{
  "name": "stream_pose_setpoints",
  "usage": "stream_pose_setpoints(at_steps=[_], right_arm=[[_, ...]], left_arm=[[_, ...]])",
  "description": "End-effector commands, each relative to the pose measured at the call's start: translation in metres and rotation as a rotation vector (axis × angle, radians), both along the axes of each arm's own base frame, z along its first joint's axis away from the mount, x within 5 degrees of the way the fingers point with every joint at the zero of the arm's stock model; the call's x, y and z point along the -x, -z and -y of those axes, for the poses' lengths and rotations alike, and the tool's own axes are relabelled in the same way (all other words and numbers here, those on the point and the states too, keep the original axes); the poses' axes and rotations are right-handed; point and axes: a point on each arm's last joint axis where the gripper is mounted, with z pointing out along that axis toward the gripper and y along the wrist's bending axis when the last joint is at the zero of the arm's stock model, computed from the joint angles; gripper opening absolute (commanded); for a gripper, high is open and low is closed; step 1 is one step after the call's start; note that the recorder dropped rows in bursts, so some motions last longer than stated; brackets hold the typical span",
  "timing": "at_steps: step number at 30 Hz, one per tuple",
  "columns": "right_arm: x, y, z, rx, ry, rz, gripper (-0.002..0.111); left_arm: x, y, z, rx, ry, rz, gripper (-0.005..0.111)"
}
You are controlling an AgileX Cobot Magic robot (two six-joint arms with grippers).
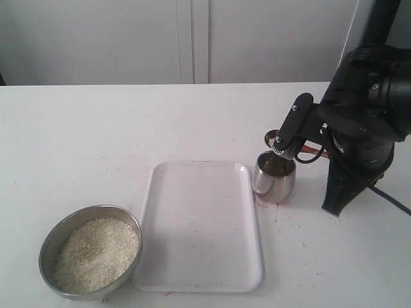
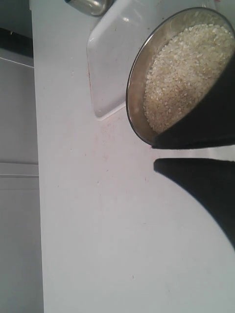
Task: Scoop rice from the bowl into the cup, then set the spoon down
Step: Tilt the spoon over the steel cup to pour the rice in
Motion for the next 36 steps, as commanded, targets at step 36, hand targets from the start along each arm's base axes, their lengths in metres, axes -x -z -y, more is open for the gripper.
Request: stream_pose_setpoints(at_steps=[36], right_arm=[[-0.015, 0.014, 0.009, 0.235, -0.197, 0.09, 0.0]], left_arm=[[0.0, -0.001, 0.001, 0.006, 0.01, -0.002, 0.014]])
